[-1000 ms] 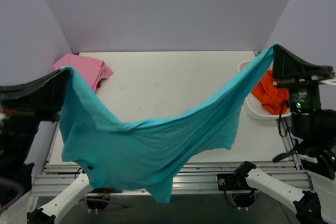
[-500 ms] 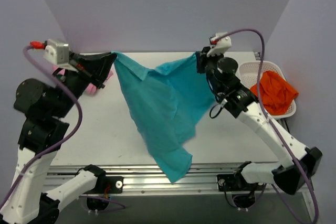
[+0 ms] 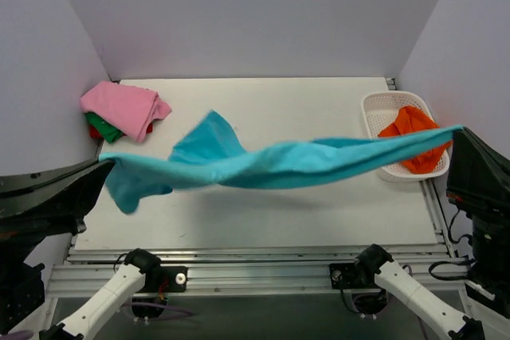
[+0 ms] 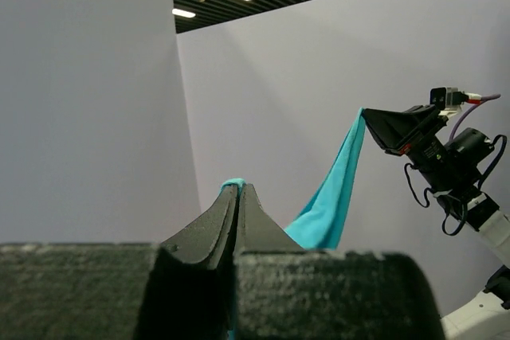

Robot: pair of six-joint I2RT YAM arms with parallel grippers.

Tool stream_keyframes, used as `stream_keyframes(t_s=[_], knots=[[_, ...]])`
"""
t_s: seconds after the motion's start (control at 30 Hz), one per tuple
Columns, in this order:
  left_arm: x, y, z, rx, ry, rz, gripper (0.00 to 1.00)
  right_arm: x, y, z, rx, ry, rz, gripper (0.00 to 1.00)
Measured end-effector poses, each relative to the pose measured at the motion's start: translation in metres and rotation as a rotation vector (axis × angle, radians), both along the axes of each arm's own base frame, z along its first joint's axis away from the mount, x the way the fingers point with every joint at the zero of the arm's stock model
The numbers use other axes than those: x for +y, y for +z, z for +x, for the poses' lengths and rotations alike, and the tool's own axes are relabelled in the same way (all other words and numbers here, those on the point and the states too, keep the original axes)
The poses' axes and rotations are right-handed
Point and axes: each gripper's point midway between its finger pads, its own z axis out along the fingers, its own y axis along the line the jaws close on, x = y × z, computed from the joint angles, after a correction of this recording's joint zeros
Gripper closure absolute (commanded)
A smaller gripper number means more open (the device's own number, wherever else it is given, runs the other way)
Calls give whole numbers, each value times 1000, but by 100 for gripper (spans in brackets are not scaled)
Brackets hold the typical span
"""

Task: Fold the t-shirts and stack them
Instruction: Flatten the tshirt out

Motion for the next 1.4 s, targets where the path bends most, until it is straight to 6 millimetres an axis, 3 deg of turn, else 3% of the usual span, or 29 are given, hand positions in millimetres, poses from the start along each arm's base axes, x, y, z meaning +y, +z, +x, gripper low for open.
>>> stream_keyframes(t_s=[0.07, 0.13, 0.23, 0.3, 0.43, 0.53, 0.6, 0.67, 0.73, 0.77, 0.8, 0.87, 0.93, 1.03, 1.1, 1.17, 1.2, 1.3, 1.33, 1.37, 1.4], knots=[[3, 2, -16, -34, -26, -3, 98, -12, 5, -25, -58, 8, 14, 100], [5, 3, -26, -53, -41, -7, 98, -17, 7, -35, -83, 3, 19, 100], [9, 5, -28, -56, -31, -19, 98, -16, 7, -30, -71, -23, 11, 100], [9, 6, -19, -41, -3, -25, 98, -13, 7, -17, -37, -51, 2, 100], [6, 20, 23, 7, 88, -44, 98, -2, 15, 40, 85, -139, 4, 100], [-7, 16, 88, 98, 186, -34, 98, 13, -1, 111, 233, -240, -11, 100], [-23, -4, 154, 198, 271, 5, 98, 25, -27, 170, 358, -339, -44, 100], [-39, -35, 225, 302, 345, 59, 98, 36, -65, 235, 488, -445, -96, 100], [-44, -80, 300, 417, 411, 113, 98, 42, -118, 301, 623, -532, -156, 100], [-43, -110, 339, 486, 441, 139, 98, 44, -149, 333, 688, -558, -188, 100], [-41, -142, 378, 553, 462, 161, 98, 43, -198, 373, 789, -589, -227, 100], [-35, -225, 458, 711, 502, 209, 98, 31, -287, 427, 958, -638, -271, 100], [-28, -321, 522, 881, 528, 266, 98, 20, -376, 465, 1127, -683, -317, 100], [-19, -463, 595, 1123, 541, 352, 97, 2, -490, 497, 1338, -753, -372, 100], [-16, -537, 625, 1257, 522, 382, 94, 0, -537, 515, 1418, -776, -384, 100], [-13, -589, 651, 1318, 502, 367, 92, 1, -562, 531, 1456, -791, -376, 100], [-14, -597, 658, 1321, 464, 337, 91, 2, -568, 537, 1464, -794, -371, 100], [1, -585, 666, 1332, 461, 278, 77, 2, -559, 548, 1449, -807, -338, 100], [6, -576, 668, 1325, 463, 258, 42, 2, -549, 551, 1430, -812, -319, 85], [12, -570, 668, 1320, 467, 246, 26, 2, -541, 554, 1414, -811, -295, 43], [18, -562, 666, 1323, 471, 230, 15, 2, -532, 556, 1398, -813, -272, 24]])
